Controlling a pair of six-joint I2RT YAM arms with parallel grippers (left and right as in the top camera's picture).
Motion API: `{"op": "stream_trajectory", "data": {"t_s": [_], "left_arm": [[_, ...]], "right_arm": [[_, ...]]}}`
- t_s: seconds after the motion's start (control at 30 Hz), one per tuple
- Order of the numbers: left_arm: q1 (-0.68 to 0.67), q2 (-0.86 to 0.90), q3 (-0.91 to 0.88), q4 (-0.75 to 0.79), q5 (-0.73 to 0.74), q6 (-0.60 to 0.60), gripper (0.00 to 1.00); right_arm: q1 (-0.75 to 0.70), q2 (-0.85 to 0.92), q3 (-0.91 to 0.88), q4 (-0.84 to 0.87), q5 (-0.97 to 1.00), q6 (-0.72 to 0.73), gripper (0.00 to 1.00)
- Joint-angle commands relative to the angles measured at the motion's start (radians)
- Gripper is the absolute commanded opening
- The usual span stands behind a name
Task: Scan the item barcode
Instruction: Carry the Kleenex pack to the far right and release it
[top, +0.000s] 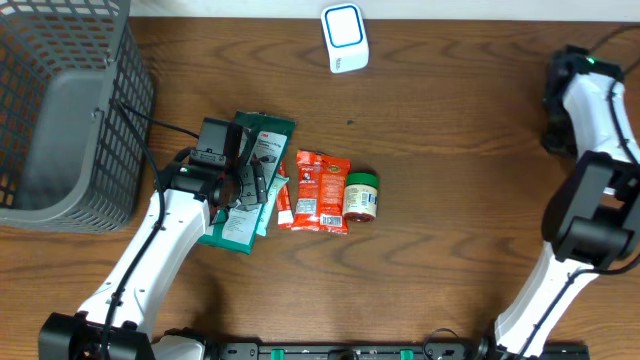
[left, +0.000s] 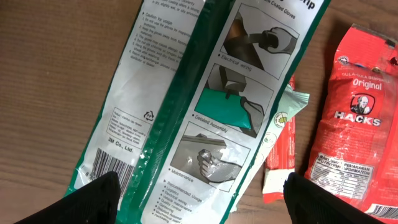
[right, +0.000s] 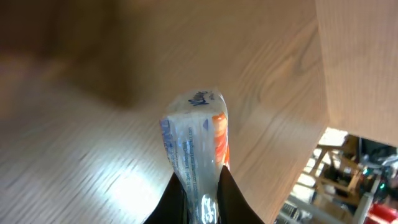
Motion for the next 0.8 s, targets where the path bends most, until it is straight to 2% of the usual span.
{"op": "stream_trajectory", "data": {"t_s": [0.0, 0.17, 0.23, 0.27, 0.3, 0.33, 0.4, 0.47, 0.6, 0.77], "left_arm": [[0.001, 0.004, -0.003, -0.001, -0.005, 0.002, 0.85], [0.001, 0.004, -0.003, -0.001, -0.005, 0.002, 0.85], [0.001, 0.004, -0.003, 0.000, -0.005, 0.002, 0.85], [0.000, 0.004, -0.003, 0.000, -0.005, 0.002, 0.85], [0.001, 0.004, -0.003, -0.001, -0.005, 0.002, 0.85], [0.001, 0.004, -0.003, -0.001, -0.005, 0.002, 0.85], [0.001, 0.004, -0.003, 0.000, -0.005, 0.002, 0.85], [0.001, 0.004, -0.003, 0.000, -0.005, 0.002, 0.85], [0.001, 0.004, -0.003, -0.001, -0.005, 0.002, 0.85], [0.001, 0.004, -0.003, 0.000, -0.005, 0.002, 0.85]], "right_arm": [[-0.056, -0.001, -0.066, 0.053, -0.003, 0.034, 0.01], [-0.094, -0.001, -0.143, 0.144, -0.080, 0.034, 0.01], [-0.099, -0.001, -0.170, 0.173, -0.085, 0.034, 0.08], [-0.100, -0.001, -0.180, 0.184, -0.085, 0.034, 0.18], [-0.100, -0.001, -0.188, 0.193, -0.085, 0.034, 0.34], [-0.100, -0.001, -0.196, 0.203, -0.090, 0.034, 0.64], [-0.100, -0.001, -0.196, 0.211, -0.116, 0.033, 0.88], [-0.100, -0.001, -0.196, 0.220, -0.159, 0.011, 0.99], [-0.098, -0.003, -0.179, 0.214, -0.239, -0.054, 0.99], [-0.098, -0.022, -0.064, 0.096, -0.269, -0.068, 0.99]]}}
